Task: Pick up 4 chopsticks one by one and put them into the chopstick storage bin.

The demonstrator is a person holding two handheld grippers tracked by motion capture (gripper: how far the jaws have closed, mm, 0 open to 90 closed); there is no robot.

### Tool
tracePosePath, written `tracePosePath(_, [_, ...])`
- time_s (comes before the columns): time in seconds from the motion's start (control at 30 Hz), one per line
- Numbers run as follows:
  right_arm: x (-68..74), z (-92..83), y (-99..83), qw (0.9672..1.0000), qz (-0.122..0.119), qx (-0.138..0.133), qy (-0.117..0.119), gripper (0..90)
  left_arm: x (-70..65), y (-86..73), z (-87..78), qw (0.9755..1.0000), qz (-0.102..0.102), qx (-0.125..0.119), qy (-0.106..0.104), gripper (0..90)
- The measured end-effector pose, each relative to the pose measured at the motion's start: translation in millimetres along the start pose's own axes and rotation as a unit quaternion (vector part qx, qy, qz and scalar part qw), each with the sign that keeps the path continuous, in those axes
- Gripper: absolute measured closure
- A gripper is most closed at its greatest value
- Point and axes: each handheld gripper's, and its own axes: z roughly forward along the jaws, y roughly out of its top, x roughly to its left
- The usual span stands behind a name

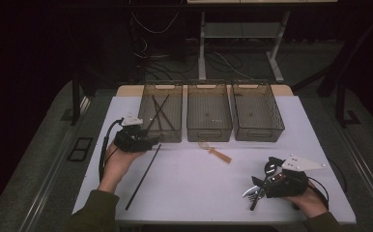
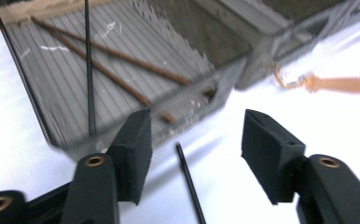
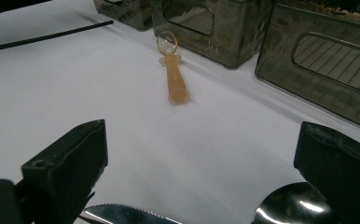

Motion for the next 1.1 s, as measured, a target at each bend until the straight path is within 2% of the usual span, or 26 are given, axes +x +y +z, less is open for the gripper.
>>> tracePosePath(0.2, [-0.2, -0.4, -0.3, 1.0000, 0.002, 0.000, 0.000, 3.0, -10.2, -27.1, -7.2, 1.0000, 0.004, 0.004, 0.002, 56.8])
tracePosePath(0.3, [0.4, -0.4, -0.2, 1.0000, 0.000, 0.001, -0.001, 3.0, -14.9, -41.8, -10.7, 0.9999, -0.003, 0.014, -0.003, 59.2])
tracePosePath(0.33, [0.1, -0.2, -0.2, 1.0000, -0.002, 0.000, -0.001, 3.0, -15.9, -44.9, -12.0, 0.9998, 0.002, 0.018, -0.002, 60.2])
tracePosePath(0.57, [0.4, -1.1, -0.5, 1.0000, -0.004, 0.000, -0.004, 3.0, -24.5, -72.0, -27.0, 0.9996, 0.001, 0.027, 0.002, 67.7])
tracePosePath(0.67, [0.9, -0.6, -0.4, 1.0000, -0.006, 0.001, -0.005, 3.0, -24.2, -82.9, -28.2, 0.9991, -0.019, 0.037, -0.005, 68.9])
tracePosePath(0.73, [1.3, 0.1, -0.5, 0.9999, -0.008, 0.003, -0.006, 3.0, -23.5, -85.9, -27.7, 0.9987, -0.019, 0.046, -0.004, 69.9])
tracePosePath(0.87, [2.0, 0.3, -0.3, 0.9999, -0.011, 0.003, -0.006, 3.0, -21.2, -87.1, -25.4, 0.9984, -0.027, 0.048, -0.010, 72.0])
tracePosePath(1.1, [1.8, 1.5, -0.4, 0.9999, -0.010, 0.006, -0.006, 3.0, -24.1, -88.8, -17.6, 0.9974, -0.015, 0.071, -0.004, 74.7])
